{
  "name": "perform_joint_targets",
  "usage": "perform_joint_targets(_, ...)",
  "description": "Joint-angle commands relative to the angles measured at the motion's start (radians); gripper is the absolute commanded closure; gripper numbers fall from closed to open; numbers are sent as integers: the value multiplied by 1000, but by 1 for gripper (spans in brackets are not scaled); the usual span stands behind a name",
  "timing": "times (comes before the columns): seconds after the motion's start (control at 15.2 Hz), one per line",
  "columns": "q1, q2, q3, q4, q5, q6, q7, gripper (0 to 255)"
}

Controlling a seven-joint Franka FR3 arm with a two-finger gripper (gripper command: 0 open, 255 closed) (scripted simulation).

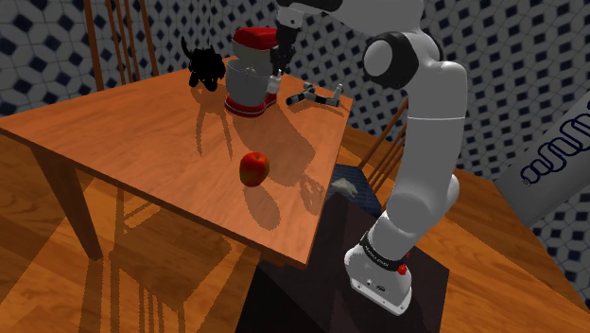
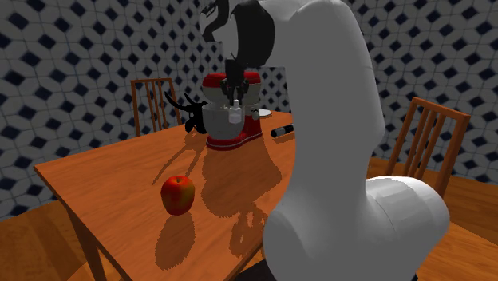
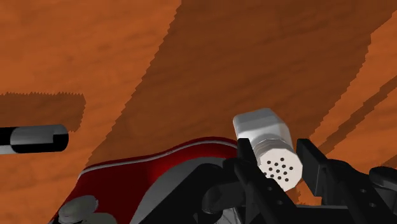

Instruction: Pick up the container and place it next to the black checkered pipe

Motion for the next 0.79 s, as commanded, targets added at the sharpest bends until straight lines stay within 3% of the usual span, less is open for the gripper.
perform_joint_targets(0.0, -29, 4, -10, 3, 4, 1, -38, 255)
perform_joint_targets(0.4, -126, 51, -38, 50, 22, -3, -158, 255)
perform_joint_targets(0.73, -215, 129, -55, 154, 40, -31, -252, 255)
